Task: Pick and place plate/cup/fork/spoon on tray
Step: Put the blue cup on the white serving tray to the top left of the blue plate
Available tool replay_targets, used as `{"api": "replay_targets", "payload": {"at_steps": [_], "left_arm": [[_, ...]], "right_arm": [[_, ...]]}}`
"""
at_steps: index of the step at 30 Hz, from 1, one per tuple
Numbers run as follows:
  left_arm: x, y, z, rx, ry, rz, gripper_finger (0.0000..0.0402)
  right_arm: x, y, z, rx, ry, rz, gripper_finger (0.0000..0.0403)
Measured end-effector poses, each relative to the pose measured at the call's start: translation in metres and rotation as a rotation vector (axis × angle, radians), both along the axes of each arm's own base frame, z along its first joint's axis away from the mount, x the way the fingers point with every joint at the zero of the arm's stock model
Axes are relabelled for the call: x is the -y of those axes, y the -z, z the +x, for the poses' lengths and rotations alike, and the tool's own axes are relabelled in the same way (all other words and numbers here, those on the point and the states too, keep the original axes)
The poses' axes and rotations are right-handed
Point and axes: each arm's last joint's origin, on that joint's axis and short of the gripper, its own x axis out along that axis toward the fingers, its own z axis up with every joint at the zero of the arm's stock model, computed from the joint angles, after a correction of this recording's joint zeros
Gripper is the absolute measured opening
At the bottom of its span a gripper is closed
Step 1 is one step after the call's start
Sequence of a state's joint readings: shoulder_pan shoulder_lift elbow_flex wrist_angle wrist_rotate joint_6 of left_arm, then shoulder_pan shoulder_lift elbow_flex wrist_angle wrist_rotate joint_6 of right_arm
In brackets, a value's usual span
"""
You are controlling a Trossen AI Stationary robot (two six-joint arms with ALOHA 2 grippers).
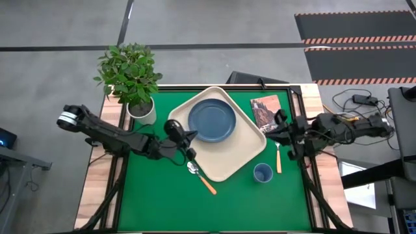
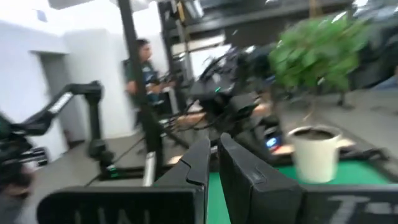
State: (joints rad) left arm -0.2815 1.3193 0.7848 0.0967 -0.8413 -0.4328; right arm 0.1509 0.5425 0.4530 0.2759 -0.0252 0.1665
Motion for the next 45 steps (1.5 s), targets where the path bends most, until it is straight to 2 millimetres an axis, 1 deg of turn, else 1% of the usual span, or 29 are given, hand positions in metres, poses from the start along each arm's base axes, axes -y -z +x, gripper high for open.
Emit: {"api": "replay_targets", "payload": {"at_steps": [4, 6, 8, 10, 12, 13, 15, 19, 22, 24, 27, 30, 33, 36, 39, 45], "left_arm": [[0.008, -0.01, -0.008, 0.012, 0.05, 0.026, 0.0], [0.012, -0.012, -0.011, 0.013, 0.073, 0.039, 0.0], [0.017, -0.015, -0.014, 0.016, 0.097, 0.042, 0.0], [0.022, -0.016, -0.016, 0.023, 0.117, 0.04, 0.0], [0.028, -0.016, -0.018, 0.021, 0.141, 0.04, 0.0], [0.03, -0.015, -0.019, 0.02, 0.151, 0.04, 0.0], [0.035, -0.016, -0.02, 0.023, 0.169, 0.039, 0.0], [0.041, -0.015, -0.022, 0.021, 0.195, 0.04, 0.0], [0.043, -0.016, -0.023, 0.021, 0.201, 0.042, 0.0], [0.042, -0.017, -0.024, 0.019, 0.205, 0.054, 0.0], [0.042, -0.018, -0.024, 0.0, 0.215, 0.094, 0.0], [0.04, -0.02, -0.024, -0.013, 0.207, 0.144, 0.0], [0.038, -0.024, -0.024, -0.008, 0.181, 0.193, 0.0], [0.038, -0.027, -0.023, -0.012, 0.169, 0.241, 0.0], [0.038, -0.03, -0.023, -0.005, 0.17, 0.278, 0.0], [0.038, -0.033, -0.022, -0.017, 0.176, 0.337, 0.0]], "right_arm": [[-0.023, -0.01, 0.02, -0.088, -0.109, 0.023, 0.0022], [-0.033, -0.015, 0.028, -0.166, -0.137, 0.05, 0.0022], [-0.042, -0.019, 0.035, -0.278, -0.138, 0.108, 0.0022], [-0.05, -0.016, 0.042, -0.447, -0.121, 0.163, 0.0022], [-0.058, -0.022, 0.046, -0.566, -0.106, 0.234, 0.0022], [-0.061, -0.025, 0.048, -0.628, -0.088, 0.268, 0.0022], [-0.07, -0.019, 0.051, -0.809, -0.033, 0.289, 0.0022], [-0.085, -0.014, 0.055, -1.095, 0.096, 0.326, 0.0022], [-0.098, -0.015, 0.054, -1.252, 0.184, 0.34, 0.0022], [-0.107, -0.01, 0.053, -1.363, 0.24, 0.302, 0.0022], [-0.121, -0.009, 0.058, -1.409, 0.255, 0.272, 0.0022], [-0.127, -0.01, 0.064, -1.419, 0.277, 0.242, 0.0022], [-0.134, -0.004, 0.072, -1.425, 0.294, 0.215, 0.0022], [-0.138, -0.003, 0.078, -1.431, 0.281, 0.21, 0.003], [-0.14, 0.0, 0.081, -1.442, 0.303, 0.224, 0.0053], [-0.144, 0.009, 0.086, -1.463, 0.337, 0.219, 0.0121]]}}
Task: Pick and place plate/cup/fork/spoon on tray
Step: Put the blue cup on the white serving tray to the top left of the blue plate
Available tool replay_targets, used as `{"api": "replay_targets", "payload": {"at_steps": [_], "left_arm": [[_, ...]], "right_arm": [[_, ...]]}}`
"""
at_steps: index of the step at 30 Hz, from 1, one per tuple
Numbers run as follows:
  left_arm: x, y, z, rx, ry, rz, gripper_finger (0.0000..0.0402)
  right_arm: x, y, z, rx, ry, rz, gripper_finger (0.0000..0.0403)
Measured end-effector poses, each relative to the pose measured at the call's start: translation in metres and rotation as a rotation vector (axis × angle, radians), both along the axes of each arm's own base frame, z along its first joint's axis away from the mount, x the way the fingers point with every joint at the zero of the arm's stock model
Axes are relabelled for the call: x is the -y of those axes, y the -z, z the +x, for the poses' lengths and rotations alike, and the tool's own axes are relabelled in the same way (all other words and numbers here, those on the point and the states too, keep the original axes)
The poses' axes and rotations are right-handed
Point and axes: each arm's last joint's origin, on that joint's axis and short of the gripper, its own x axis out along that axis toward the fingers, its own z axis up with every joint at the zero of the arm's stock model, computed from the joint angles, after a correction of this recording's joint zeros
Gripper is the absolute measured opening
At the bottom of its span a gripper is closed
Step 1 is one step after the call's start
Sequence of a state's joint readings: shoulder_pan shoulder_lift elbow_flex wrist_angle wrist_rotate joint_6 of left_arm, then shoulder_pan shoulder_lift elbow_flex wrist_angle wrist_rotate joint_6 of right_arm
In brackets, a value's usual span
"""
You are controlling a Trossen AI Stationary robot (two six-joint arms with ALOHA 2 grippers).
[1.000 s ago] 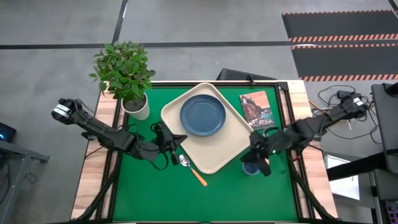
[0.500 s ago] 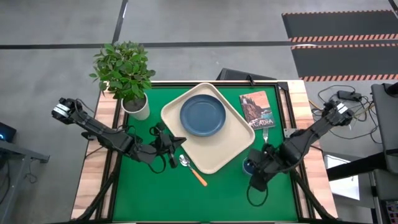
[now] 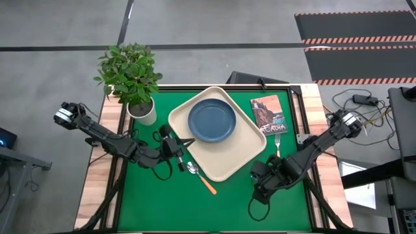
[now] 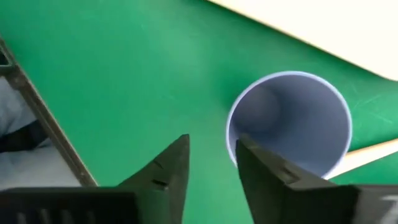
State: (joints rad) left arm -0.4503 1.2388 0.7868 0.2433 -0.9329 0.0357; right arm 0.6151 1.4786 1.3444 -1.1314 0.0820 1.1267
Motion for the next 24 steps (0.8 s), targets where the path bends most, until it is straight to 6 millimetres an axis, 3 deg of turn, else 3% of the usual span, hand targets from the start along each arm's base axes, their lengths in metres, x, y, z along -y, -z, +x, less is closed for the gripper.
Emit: {"api": "replay_targets", "payload": {"at_steps": [6, 11, 18, 22, 24], "left_arm": [[-0.001, -0.004, 0.001, 0.004, 0.001, 0.048, 0.0], [-0.002, -0.007, 0.0, 0.003, -0.004, 0.069, 0.0], [-0.002, -0.009, -0.001, 0.005, -0.004, 0.072, 0.0], [-0.002, -0.009, 0.0, 0.005, -0.004, 0.072, 0.0], [-0.002, -0.009, -0.001, -0.001, -0.003, 0.087, 0.0]], "right_arm": [[-0.004, 0.02, 0.007, -0.061, -0.017, -0.046, 0.0161], [-0.006, 0.037, 0.015, -0.109, -0.05, -0.082, 0.0157], [-0.002, 0.047, 0.023, -0.147, -0.087, -0.104, 0.0091], [0.001, 0.044, 0.024, -0.157, -0.108, -0.089, 0.0028], [0.003, 0.041, 0.023, -0.152, -0.107, -0.079, 0.0014]]}}
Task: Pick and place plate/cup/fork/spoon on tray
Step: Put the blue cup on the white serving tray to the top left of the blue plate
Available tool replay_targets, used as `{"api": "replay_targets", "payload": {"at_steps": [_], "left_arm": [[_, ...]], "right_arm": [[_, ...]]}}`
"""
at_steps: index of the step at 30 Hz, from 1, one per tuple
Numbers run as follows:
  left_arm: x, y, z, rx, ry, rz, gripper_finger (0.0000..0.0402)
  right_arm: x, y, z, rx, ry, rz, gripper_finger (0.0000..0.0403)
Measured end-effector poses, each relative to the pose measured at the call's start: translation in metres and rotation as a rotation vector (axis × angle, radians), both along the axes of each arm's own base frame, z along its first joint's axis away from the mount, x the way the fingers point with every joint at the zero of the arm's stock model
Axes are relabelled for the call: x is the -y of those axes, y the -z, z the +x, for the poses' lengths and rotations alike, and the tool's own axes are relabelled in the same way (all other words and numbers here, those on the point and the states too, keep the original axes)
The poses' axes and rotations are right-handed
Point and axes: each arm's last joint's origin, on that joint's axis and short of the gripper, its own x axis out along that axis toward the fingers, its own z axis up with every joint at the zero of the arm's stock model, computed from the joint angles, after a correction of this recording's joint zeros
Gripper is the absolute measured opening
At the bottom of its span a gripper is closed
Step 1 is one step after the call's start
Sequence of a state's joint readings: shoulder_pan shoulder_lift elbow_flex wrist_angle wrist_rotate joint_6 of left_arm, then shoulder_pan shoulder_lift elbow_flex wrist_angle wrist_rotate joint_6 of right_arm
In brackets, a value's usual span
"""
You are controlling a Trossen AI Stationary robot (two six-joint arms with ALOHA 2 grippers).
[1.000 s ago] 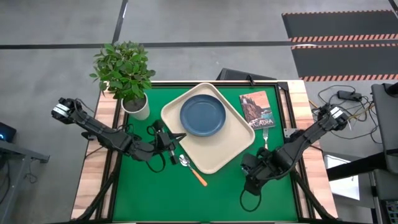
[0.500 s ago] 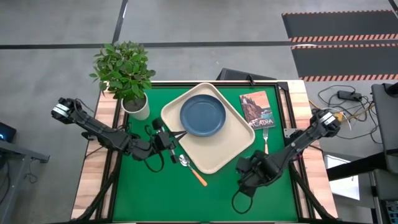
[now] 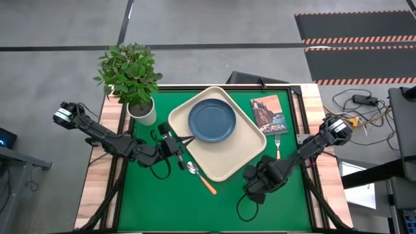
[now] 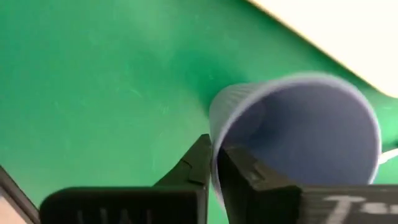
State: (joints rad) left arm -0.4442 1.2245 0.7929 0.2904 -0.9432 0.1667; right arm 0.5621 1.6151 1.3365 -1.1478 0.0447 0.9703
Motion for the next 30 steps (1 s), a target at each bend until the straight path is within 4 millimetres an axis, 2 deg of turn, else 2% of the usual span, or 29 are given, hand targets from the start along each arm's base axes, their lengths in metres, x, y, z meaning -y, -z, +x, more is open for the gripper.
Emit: {"api": "replay_targets", "payload": {"at_steps": [8, 17, 22, 30], "left_arm": [[-0.003, -0.009, -0.006, 0.035, -0.014, 0.001, 0.0], [-0.003, -0.01, -0.006, 0.034, -0.014, 0.002, 0.0], [-0.004, -0.01, -0.007, 0.036, -0.014, 0.002, 0.0], [-0.005, -0.014, -0.01, 0.043, -0.013, 0.008, 0.0]], "right_arm": [[0.008, -0.028, 0.001, 0.087, 0.02, 0.048, 0.0009], [0.026, -0.069, 0.024, 0.204, -0.025, 0.001, 0.0009], [0.054, -0.08, 0.041, 0.243, -0.05, -0.058, 0.0009], [0.119, -0.075, 0.055, 0.191, -0.023, -0.131, 0.0008]]}}
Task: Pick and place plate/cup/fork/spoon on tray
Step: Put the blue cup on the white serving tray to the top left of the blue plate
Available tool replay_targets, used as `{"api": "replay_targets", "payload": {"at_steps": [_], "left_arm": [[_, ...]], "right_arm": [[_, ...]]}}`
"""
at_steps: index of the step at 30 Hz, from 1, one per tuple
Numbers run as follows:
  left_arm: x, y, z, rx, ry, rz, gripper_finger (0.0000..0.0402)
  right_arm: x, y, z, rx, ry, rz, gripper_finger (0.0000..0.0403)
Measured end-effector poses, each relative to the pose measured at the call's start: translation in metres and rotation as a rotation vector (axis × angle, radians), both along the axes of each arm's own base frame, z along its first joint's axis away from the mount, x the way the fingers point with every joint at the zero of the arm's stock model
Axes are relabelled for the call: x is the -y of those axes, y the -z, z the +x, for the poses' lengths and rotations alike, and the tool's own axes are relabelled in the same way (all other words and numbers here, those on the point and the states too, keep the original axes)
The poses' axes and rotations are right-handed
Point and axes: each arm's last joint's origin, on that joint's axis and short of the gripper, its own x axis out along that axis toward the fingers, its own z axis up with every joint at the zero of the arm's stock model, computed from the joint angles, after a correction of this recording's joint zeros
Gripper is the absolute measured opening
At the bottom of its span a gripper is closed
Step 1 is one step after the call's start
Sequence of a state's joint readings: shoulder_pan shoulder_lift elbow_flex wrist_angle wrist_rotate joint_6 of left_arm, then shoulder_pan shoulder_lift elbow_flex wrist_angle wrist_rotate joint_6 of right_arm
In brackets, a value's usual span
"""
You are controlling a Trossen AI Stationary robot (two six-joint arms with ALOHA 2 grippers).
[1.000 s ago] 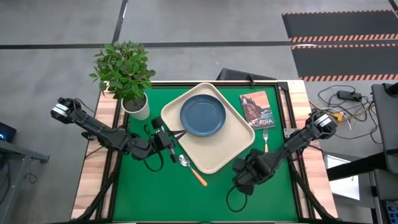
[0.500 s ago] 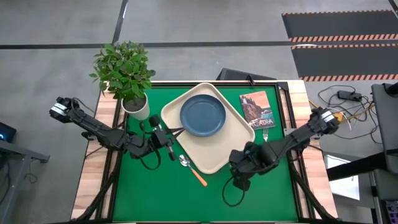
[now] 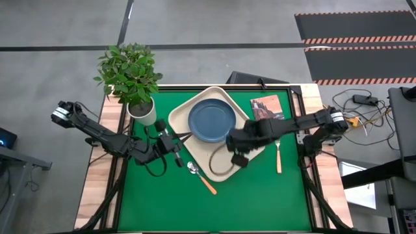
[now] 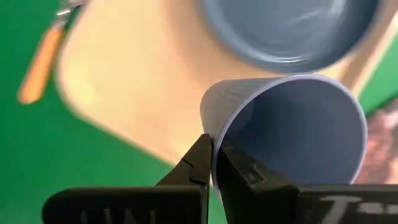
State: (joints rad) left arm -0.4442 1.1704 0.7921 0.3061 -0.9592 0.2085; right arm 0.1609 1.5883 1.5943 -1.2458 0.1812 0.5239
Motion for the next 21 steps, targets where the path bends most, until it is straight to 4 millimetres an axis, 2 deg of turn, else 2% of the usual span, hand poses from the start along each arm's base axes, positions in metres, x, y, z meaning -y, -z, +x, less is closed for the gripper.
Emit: {"api": "replay_targets", "payload": {"at_steps": [5, 8, 14, 21], "left_arm": [[-0.001, -0.002, -0.002, 0.0, 0.001, 0.011, 0.0], [-0.001, -0.003, -0.003, 0.003, 0.001, 0.01, 0.0], [-0.001, -0.003, -0.003, 0.002, 0.001, 0.01, 0.0], [-0.001, -0.003, -0.003, 0.002, 0.001, 0.01, 0.0]], "right_arm": [[0.039, 0.008, 0.002, -0.032, 0.083, -0.017, 0.0008], [0.052, 0.02, 0.0, -0.059, 0.125, -0.013, 0.0008], [0.058, 0.047, -0.008, -0.153, 0.144, -0.011, 0.0008], [0.058, 0.068, -0.014, -0.194, 0.143, -0.013, 0.0009]]}}
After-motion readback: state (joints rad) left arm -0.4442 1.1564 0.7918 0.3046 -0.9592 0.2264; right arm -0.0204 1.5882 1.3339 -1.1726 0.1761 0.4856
